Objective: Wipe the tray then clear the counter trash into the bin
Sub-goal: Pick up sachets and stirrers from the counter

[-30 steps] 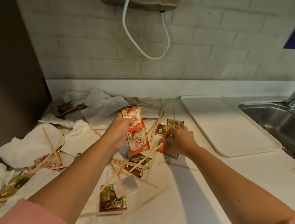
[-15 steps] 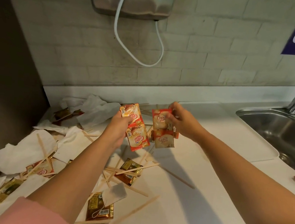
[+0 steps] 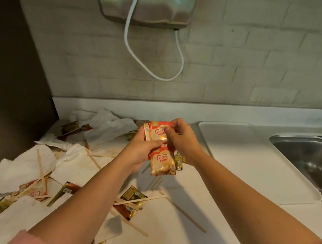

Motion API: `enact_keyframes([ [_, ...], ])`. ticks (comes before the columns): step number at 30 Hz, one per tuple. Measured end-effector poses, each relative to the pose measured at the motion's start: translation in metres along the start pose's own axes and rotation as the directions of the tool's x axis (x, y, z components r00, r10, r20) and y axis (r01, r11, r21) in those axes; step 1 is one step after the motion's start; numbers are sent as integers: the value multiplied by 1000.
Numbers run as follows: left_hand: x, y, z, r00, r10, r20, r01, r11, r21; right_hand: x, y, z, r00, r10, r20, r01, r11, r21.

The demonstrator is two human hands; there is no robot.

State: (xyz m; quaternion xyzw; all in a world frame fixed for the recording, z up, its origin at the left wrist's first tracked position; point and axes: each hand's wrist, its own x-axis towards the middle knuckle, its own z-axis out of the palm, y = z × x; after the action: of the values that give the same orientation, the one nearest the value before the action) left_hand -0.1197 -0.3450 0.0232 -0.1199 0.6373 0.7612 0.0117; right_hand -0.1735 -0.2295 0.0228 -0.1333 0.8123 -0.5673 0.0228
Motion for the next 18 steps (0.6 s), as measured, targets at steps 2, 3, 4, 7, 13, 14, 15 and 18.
enact_keyframes([
  [2,2,-2,-1,998,16,-58,-15,1000,15,7,5,-3,997,43,59,-46,998,40],
  [3,3,-1,-3,996,17,-84,-16,1000,15,10,8,-5,994,65,87,-67,998,21],
  [4,3,-1,-5,994,13,-109,-11,1000,13,14,14,-7,992,79,98,-76,997,-35],
  [7,7,0,-14,987,9,-163,-10,1000,-6,23,37,-13,982,89,163,-18,919,-393],
  [13,9,-1,-22,977,25,-212,-25,1000,4,21,59,-7,913,173,368,211,572,-793],
  [14,10,-1,-23,976,23,-218,-22,1000,9,22,61,-6,902,184,390,244,527,-814],
  [15,10,-2,-24,974,19,-224,-18,1000,10,23,64,-5,895,201,398,255,501,-827],
  [18,11,-4,-27,971,6,-240,-7,1000,-4,27,70,-3,900,220,376,232,490,-841],
])
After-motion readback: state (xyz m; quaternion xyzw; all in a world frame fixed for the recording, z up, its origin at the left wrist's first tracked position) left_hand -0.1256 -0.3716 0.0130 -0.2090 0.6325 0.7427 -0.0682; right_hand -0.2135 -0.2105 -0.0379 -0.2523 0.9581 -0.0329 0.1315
